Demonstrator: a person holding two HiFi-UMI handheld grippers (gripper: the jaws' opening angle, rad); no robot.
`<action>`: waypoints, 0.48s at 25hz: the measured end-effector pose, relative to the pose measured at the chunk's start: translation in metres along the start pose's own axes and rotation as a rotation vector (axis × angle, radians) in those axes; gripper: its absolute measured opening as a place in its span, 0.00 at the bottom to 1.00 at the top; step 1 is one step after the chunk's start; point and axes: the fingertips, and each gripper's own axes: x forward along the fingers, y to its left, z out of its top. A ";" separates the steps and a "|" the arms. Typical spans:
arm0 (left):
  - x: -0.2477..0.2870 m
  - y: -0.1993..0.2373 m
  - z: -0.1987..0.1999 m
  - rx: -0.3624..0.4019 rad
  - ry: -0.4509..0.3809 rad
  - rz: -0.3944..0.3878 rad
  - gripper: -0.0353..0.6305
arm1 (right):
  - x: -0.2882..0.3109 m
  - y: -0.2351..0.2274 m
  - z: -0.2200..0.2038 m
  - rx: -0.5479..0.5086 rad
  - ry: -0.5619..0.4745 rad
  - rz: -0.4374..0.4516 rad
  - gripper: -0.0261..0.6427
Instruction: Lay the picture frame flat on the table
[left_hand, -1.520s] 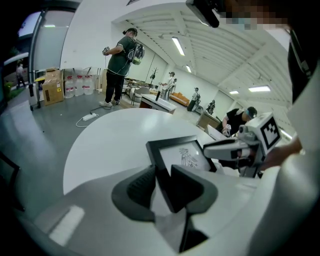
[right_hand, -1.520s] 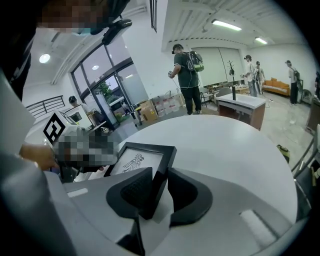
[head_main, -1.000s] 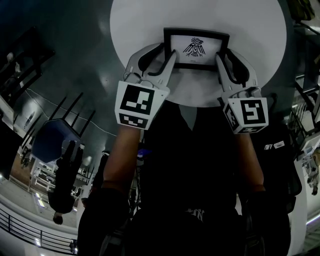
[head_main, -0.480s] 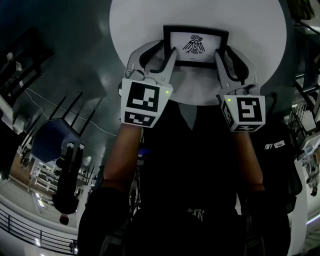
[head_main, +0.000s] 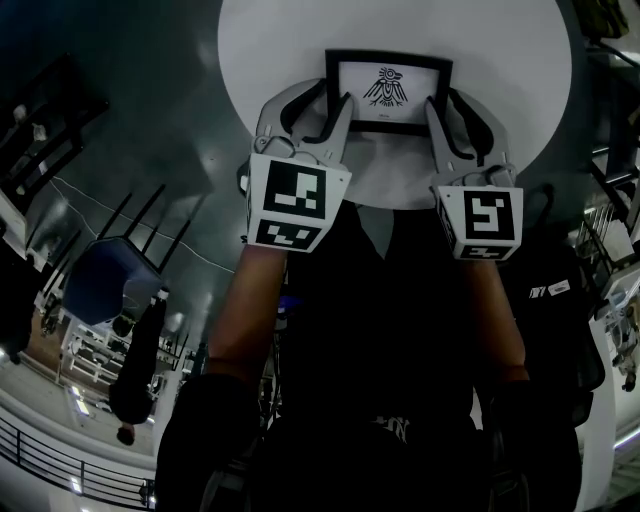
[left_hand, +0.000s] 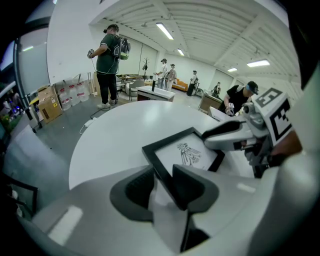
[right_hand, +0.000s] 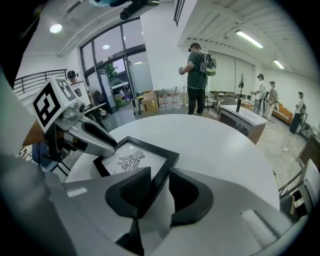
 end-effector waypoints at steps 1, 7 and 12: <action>0.000 0.000 0.000 0.002 0.001 0.002 0.23 | 0.000 0.000 0.001 -0.008 -0.003 -0.002 0.21; 0.000 0.001 0.001 0.006 0.005 0.007 0.23 | 0.001 0.000 0.003 -0.021 -0.007 -0.003 0.21; -0.001 0.002 0.001 0.017 0.007 0.015 0.23 | 0.001 0.001 0.004 -0.036 0.012 0.001 0.22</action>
